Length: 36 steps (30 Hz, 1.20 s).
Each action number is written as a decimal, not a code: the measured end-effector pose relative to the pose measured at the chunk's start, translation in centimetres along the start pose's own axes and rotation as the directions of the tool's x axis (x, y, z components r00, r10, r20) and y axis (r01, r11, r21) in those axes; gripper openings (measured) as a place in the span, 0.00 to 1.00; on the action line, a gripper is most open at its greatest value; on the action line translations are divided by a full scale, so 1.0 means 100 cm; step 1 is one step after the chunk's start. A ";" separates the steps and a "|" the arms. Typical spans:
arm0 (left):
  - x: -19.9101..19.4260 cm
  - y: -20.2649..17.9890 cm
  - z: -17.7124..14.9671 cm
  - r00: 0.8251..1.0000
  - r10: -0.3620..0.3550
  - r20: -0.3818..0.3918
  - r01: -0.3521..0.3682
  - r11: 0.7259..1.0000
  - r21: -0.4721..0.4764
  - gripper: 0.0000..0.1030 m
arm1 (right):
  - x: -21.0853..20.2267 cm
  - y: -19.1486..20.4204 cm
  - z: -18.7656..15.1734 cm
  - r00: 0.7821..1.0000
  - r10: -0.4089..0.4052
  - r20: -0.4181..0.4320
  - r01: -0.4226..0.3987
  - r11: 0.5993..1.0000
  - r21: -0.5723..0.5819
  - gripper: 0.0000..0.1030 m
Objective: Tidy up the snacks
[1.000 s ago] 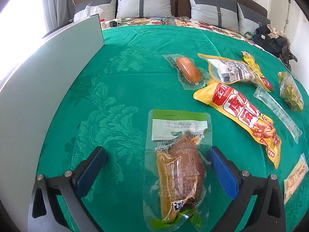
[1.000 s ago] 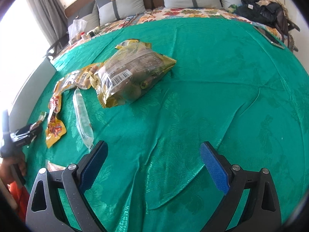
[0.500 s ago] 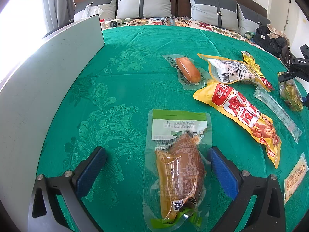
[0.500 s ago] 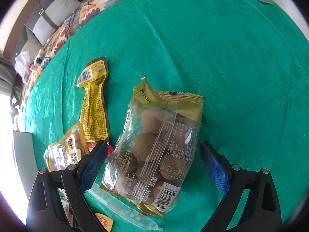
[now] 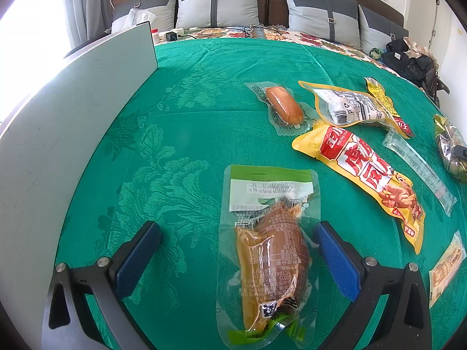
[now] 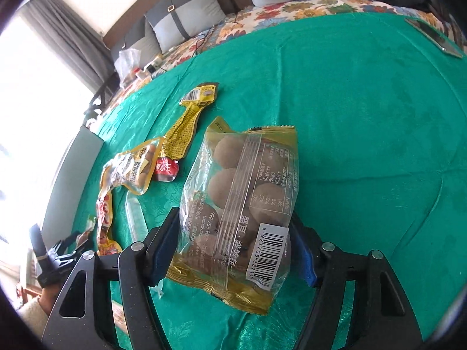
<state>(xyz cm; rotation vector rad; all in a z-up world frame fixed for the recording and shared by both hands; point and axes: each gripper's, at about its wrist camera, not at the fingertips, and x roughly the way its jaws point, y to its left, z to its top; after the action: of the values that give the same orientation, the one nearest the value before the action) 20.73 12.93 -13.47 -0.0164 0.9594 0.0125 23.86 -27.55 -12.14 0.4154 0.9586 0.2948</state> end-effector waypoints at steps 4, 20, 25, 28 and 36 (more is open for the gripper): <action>0.000 0.000 0.000 1.000 0.000 0.000 0.000 1.000 0.000 1.00 | -0.004 -0.013 -0.003 0.994 0.109 0.017 -0.110 0.993 0.049 0.69; 0.000 0.001 0.000 1.000 -0.001 0.001 0.001 1.000 0.000 1.00 | -0.013 -0.021 -0.041 0.902 0.432 -0.026 -0.424 0.893 0.151 0.67; 0.000 0.001 0.000 1.000 -0.002 0.001 0.002 1.000 0.000 1.00 | -0.030 -0.005 -0.044 0.957 0.285 -0.058 -0.285 0.958 0.002 0.76; 0.000 0.001 -0.001 1.000 -0.002 0.001 0.002 1.000 0.000 1.00 | -0.034 0.006 -0.041 0.974 0.200 -0.104 -0.209 0.974 -0.089 0.76; 0.000 0.001 -0.001 1.000 -0.002 0.002 0.002 1.000 0.000 1.00 | -0.036 0.001 -0.037 0.982 0.108 -0.153 -0.131 0.980 -0.148 0.78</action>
<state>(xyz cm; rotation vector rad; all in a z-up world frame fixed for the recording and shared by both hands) 20.68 13.02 -13.53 -0.0177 0.9578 0.0110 18.76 -28.15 -11.37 0.3101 1.0448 0.5123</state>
